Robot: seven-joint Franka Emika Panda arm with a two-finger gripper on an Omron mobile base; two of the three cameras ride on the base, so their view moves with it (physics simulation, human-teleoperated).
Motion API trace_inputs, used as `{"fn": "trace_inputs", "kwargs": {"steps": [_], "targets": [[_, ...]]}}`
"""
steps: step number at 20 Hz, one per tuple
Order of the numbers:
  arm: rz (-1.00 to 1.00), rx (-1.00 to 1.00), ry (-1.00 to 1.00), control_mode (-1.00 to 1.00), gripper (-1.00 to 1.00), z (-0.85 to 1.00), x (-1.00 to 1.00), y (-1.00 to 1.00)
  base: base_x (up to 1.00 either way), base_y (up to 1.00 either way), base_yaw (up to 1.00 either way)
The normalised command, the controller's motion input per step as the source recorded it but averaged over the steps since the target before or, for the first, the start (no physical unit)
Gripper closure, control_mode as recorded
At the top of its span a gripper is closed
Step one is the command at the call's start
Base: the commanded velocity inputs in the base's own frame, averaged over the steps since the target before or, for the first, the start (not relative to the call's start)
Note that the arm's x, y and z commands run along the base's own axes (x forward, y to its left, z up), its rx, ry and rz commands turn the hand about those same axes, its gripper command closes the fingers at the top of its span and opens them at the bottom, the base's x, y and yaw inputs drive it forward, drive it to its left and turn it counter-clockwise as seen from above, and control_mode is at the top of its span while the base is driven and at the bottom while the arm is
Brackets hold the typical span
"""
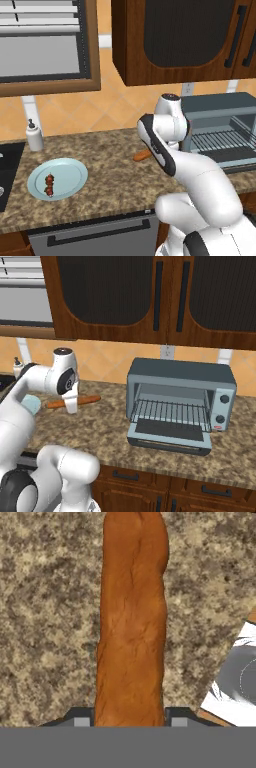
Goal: Pick up the kebab skewer and baguette bread, and place them inside the toaster oven. Close the toaster oven door and start by setting the timer.
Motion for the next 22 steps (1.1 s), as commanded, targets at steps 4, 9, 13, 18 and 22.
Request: {"fn": "trace_inputs", "kwargs": {"steps": [4,9,13,18,22], "targets": [[-0.07,0.03,-0.01,-1.0,1.0,0.04,-0.13,-1.0,0.0,0.0,0.0],[0.0,0.03,-0.02,-1.0,1.0,0.13,-0.34,-1.0,0.0,0.0,0.0],[0.0,0.06,0.0,-1.0,1.0,0.29,-0.03,-1.0,0.0,0.0,0.0],[-0.05,0.03,-0.11,-1.0,1.0,0.22,0.01,-1.0,0.0,0.0,0.0],[-0.02,0.05,-0.04,-1.0,1.0,0.29,0.11,-1.0,0.0,0.0,0.0]]}}
